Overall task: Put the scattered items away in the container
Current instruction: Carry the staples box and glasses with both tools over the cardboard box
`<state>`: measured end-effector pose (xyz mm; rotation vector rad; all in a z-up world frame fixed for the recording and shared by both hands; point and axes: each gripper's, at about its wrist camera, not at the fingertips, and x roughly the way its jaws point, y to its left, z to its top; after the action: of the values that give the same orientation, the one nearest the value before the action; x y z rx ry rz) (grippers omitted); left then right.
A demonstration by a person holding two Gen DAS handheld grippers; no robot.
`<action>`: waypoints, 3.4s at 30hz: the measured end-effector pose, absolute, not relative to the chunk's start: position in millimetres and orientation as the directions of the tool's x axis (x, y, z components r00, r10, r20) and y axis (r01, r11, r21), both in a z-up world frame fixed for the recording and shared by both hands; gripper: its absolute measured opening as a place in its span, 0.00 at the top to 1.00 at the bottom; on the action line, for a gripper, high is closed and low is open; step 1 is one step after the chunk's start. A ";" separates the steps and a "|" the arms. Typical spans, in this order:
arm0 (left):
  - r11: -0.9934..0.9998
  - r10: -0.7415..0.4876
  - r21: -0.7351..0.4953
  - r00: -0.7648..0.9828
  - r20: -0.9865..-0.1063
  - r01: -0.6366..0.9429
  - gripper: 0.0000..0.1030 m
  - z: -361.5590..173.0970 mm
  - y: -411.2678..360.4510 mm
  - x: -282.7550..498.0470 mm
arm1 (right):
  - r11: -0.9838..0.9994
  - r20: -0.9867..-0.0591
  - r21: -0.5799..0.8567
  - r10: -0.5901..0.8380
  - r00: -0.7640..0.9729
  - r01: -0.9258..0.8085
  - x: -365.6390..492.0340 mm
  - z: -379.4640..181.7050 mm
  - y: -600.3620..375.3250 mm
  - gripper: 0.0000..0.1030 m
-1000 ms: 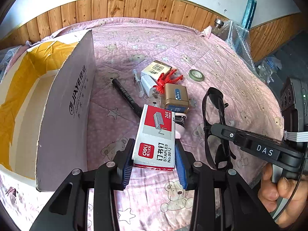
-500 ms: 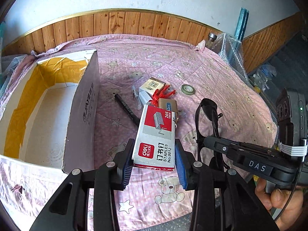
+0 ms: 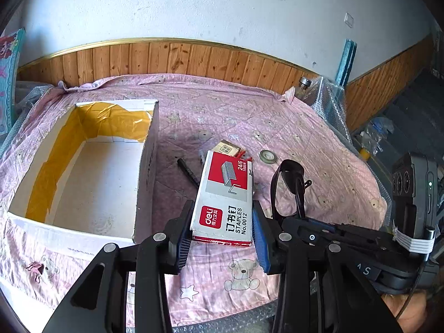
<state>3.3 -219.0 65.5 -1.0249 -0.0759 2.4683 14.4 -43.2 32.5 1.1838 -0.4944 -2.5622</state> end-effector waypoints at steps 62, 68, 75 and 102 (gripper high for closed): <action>-0.964 0.257 -0.237 -0.638 -0.726 -0.119 0.61 76.9 -353.3 -105.0 | -0.855 -0.663 0.362 -0.516 -0.542 0.371 -104.7 99.9 -203.8 0.83; -0.966 0.244 -0.239 -0.634 -0.734 -0.095 0.61 73.1 -362.9 -111.6 | -0.845 -0.672 0.366 -0.530 -0.518 0.390 -111.7 94.4 -215.7 0.83; -0.969 0.229 -0.235 -0.628 -0.744 -0.075 0.61 70.6 -369.0 -118.0 | -0.836 -0.684 0.374 -0.541 -0.490 0.402 -121.4 86.6 -224.0 0.83; -0.981 0.184 -0.182 -0.553 -0.812 -0.060 0.61 38.8 -376.1 -143.2 | -0.836 -0.763 0.381 -0.526 -0.376 0.396 -172.1 52.4 -241.7 0.83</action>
<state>-143.2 -376.1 38.8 -1.4071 -0.1996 2.6444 -172.1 -241.7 52.4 1.2990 -0.1801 -2.2181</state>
